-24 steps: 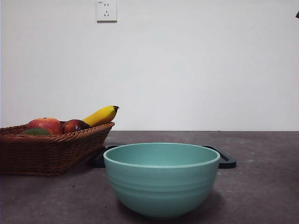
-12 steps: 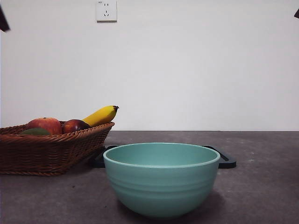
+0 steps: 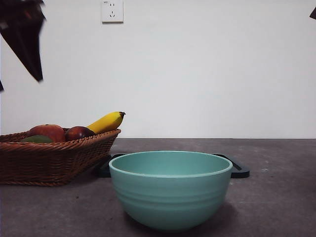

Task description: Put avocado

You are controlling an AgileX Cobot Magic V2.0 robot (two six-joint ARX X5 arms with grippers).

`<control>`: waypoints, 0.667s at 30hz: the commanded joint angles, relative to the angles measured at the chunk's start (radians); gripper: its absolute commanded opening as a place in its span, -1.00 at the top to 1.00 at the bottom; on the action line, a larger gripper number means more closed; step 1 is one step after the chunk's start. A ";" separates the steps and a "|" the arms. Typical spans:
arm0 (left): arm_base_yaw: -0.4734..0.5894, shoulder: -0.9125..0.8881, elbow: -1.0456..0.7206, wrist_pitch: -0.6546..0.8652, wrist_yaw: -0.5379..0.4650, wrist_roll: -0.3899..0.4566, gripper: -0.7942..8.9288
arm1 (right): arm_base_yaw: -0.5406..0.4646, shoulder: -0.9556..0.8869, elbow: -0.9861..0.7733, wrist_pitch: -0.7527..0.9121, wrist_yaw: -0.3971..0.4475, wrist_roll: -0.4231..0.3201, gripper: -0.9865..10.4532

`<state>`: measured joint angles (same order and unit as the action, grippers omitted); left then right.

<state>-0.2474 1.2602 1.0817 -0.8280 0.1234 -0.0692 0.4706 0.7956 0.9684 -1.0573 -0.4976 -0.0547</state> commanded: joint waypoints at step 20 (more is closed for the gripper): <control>-0.056 0.372 0.023 0.173 -0.122 0.000 0.00 | 0.006 0.007 0.018 0.011 0.001 0.018 0.23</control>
<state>-0.2970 1.6135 1.0840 -0.6605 0.0048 -0.0692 0.4706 0.7956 0.9684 -1.0573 -0.4973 -0.0456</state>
